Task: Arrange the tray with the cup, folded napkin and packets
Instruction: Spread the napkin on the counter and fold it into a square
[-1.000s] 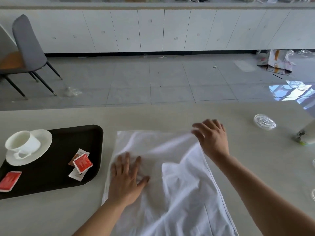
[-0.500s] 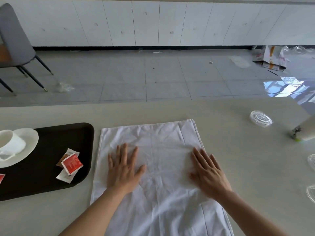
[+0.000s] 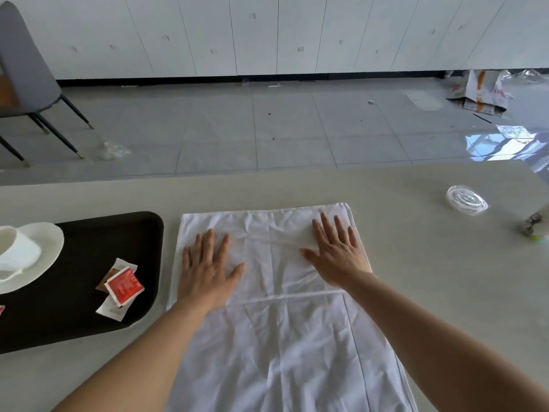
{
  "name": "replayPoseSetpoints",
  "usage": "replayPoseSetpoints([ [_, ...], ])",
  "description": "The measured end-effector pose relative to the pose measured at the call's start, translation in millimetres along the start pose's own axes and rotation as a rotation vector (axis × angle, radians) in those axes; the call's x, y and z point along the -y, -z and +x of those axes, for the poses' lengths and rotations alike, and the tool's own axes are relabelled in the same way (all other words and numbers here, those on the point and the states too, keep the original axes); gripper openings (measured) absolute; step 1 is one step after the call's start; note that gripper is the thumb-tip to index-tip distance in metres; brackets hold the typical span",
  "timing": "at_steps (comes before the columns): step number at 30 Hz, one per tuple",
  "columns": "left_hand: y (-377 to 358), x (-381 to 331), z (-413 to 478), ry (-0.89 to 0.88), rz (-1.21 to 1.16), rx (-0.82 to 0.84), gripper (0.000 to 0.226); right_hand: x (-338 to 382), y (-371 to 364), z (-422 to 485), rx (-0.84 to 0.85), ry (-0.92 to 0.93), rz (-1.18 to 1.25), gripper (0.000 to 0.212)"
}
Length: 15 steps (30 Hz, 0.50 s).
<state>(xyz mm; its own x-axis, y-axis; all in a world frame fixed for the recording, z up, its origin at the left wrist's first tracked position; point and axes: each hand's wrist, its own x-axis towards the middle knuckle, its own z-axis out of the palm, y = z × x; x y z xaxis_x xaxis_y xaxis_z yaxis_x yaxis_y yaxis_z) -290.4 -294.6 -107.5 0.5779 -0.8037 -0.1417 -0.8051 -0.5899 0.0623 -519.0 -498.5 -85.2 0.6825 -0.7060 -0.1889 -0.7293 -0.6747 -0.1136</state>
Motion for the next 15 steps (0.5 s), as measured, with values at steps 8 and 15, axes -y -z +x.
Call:
replayPoseSetpoints([
  [8,9.6,-3.2,-2.9,-0.017,-0.006,0.014,0.078,-16.7,-1.7,-18.6,-0.07,-0.005,-0.001,0.094],
  [15,6.7,-7.2,-87.2,-0.165,-0.039,-0.038,0.077,2.9,-21.2,-95.0,-0.075,0.195,-0.017,0.08],
])
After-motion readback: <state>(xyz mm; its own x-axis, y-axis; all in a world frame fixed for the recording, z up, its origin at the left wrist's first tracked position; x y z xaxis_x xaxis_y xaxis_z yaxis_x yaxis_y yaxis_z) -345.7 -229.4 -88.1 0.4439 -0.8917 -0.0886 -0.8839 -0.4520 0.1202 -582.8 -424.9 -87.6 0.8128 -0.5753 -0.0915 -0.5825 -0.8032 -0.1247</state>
